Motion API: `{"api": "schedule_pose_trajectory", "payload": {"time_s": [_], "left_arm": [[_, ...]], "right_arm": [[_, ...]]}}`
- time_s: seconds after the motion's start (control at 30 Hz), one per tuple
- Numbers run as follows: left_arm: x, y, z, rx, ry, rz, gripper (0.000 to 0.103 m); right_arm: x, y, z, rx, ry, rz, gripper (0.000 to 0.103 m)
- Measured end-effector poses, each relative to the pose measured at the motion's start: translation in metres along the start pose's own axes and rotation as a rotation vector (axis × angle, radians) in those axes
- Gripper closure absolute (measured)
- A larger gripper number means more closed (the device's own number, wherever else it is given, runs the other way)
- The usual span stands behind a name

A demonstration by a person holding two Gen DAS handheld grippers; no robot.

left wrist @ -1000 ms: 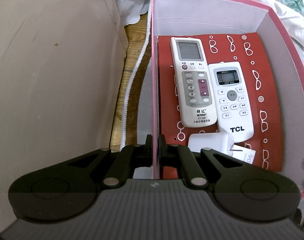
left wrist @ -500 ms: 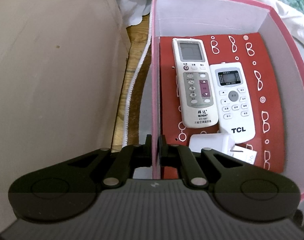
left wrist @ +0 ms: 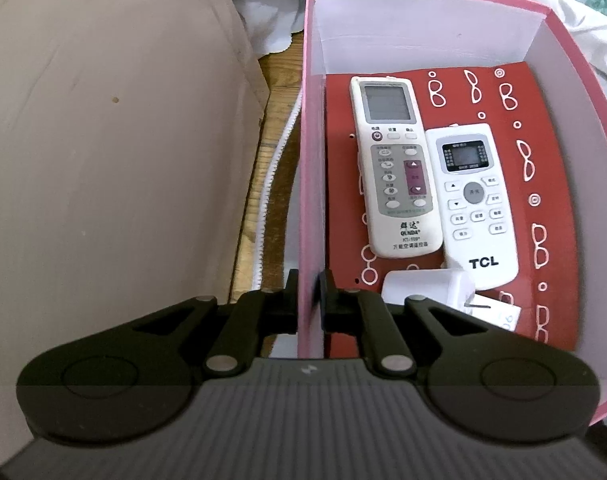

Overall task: Organize rigid objects
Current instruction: 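Grasp the silver keys on the mat with the right gripper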

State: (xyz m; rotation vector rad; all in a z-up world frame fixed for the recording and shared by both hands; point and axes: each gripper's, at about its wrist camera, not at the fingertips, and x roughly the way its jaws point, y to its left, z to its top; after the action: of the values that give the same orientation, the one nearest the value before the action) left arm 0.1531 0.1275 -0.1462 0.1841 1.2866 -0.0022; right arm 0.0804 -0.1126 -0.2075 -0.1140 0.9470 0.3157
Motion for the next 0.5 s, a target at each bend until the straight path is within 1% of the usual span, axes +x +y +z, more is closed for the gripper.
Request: {"api": "schedule_pose_trajectory", "payload": {"time_s": [0.03,0.07,0.13,0.17,0.2,0.27,0.43,0.47,0.5], "left_arm": [[0.000,0.000,0.000,0.001,-0.001,0.001,0.095],[0.000,0.000,0.000,0.000,-0.004,-0.001,0.095],[0.000,0.002,-0.001,-0.007,-0.007,-0.008,0.095],[0.000,0.003,-0.001,-0.014,-0.008,-0.011,0.095],[0.000,0.003,-0.001,-0.015,-0.009,-0.010,0.095],[-0.001,0.002,-0.002,-0.013,-0.010,-0.004,0.095],[-0.001,0.002,-0.002,-0.018,-0.010,0.000,0.094],[-0.002,0.002,-0.002,-0.020,-0.010,0.000,0.094],[-0.001,0.002,-0.002,-0.020,-0.010,0.001,0.094]], "right_arm": [[0.003,0.002,0.000,-0.050,0.002,-0.022,0.033],[0.004,0.002,0.000,-0.079,0.003,-0.016,0.034],[0.001,-0.002,0.000,-0.109,0.005,-0.006,0.049],[-0.002,-0.004,0.000,-0.118,0.004,0.004,0.068],[-0.005,-0.007,-0.001,-0.108,0.016,0.029,0.091],[-0.011,-0.015,-0.004,-0.043,0.027,0.061,0.091],[-0.029,-0.041,-0.017,0.189,-0.014,0.168,0.091],[-0.031,-0.047,-0.019,0.228,-0.022,0.189,0.097],[-0.033,-0.052,-0.020,0.267,-0.028,0.214,0.099]]}}
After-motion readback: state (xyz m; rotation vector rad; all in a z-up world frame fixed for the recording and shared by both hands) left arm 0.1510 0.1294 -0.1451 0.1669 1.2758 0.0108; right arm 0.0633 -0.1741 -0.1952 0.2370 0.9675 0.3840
